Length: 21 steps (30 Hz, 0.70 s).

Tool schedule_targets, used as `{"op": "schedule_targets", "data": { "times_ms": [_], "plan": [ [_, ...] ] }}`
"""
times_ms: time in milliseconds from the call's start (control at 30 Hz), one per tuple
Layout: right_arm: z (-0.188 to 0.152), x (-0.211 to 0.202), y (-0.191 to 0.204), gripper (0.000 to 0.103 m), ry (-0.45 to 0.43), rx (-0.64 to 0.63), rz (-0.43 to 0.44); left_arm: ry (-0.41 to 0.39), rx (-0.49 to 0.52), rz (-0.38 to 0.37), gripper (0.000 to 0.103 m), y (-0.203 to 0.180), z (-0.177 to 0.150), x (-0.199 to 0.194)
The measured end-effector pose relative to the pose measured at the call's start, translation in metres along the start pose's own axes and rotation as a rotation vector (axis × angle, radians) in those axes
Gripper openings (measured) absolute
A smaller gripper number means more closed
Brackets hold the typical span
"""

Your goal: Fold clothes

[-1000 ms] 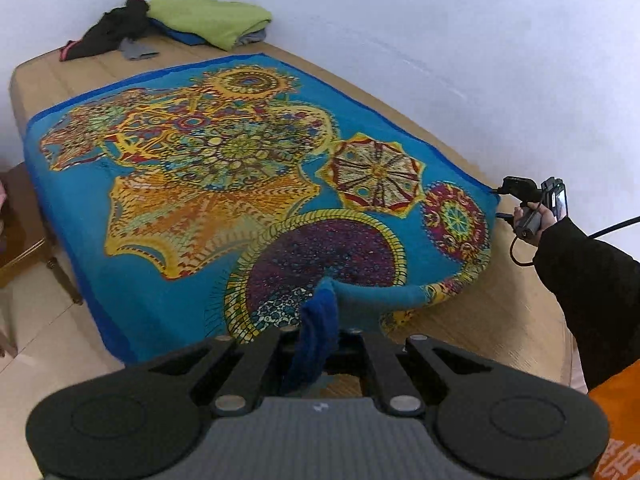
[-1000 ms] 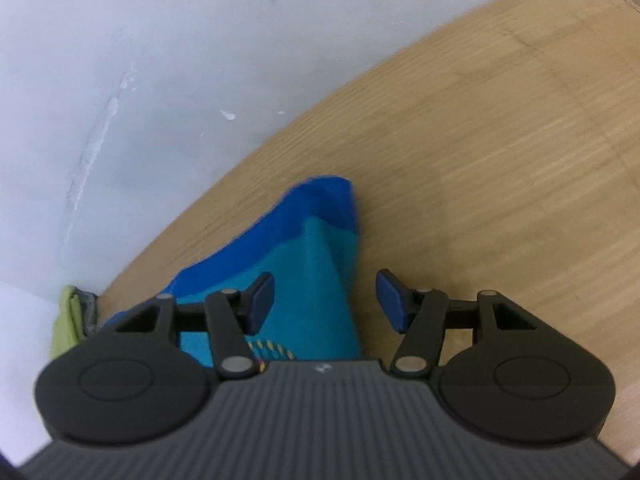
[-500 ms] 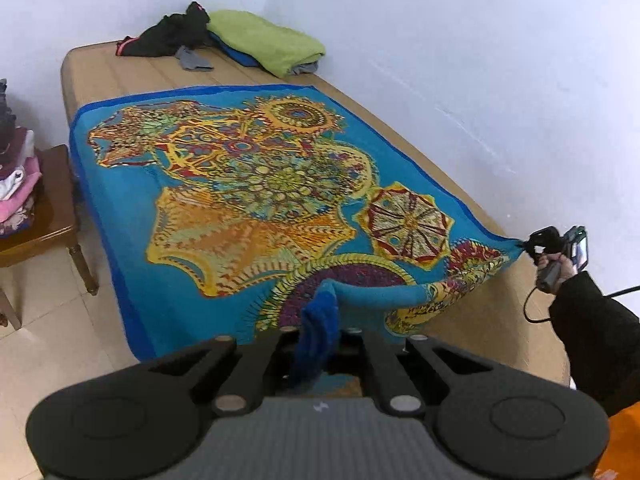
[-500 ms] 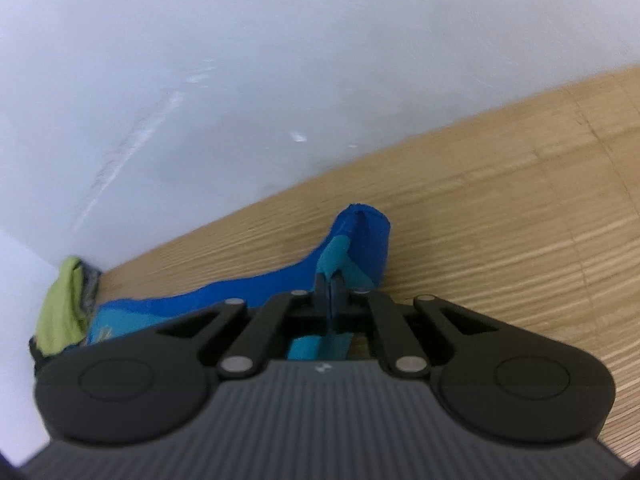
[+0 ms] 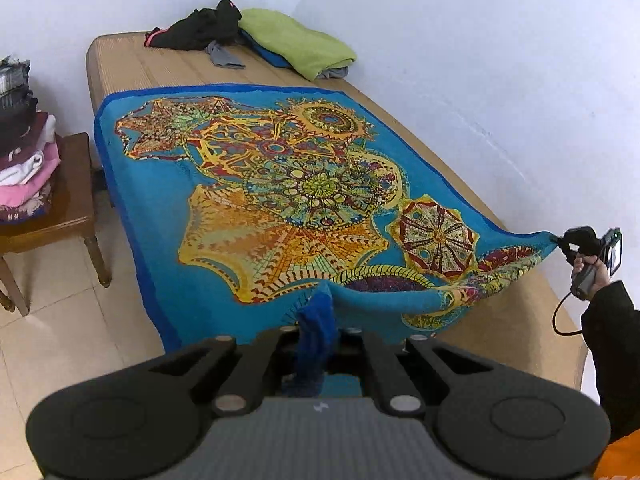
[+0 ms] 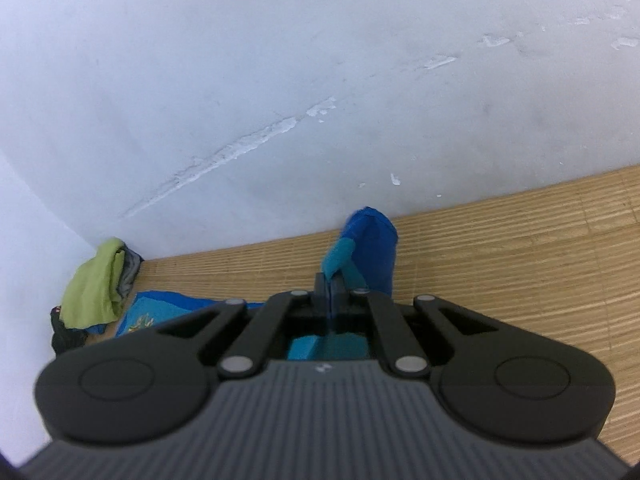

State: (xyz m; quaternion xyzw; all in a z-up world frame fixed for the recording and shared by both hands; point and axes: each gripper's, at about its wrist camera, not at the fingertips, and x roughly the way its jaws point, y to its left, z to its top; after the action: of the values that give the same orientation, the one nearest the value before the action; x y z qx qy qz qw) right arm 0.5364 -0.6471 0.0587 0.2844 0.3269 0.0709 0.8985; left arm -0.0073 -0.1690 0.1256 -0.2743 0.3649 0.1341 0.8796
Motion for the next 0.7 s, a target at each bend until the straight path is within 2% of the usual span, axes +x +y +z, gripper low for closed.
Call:
{"op": "schedule_targets", "data": {
  "times_ms": [433,633,700],
  "plan": [
    [-0.050,0.021,-0.099,0.004,0.112,0.145,-0.087,0.072,0.025,0.034,0.002,-0.013,-0.011,0.023],
    [-0.054,0.031,-0.112,0.007,0.129,0.220,-0.066,0.064,0.018,0.039,0.002,-0.020,-0.011,0.023],
    [-0.054,0.032,-0.116,0.013,0.119,0.258,-0.041,0.068,0.020,0.040,0.002,-0.022,-0.010,0.024]
  ]
}}
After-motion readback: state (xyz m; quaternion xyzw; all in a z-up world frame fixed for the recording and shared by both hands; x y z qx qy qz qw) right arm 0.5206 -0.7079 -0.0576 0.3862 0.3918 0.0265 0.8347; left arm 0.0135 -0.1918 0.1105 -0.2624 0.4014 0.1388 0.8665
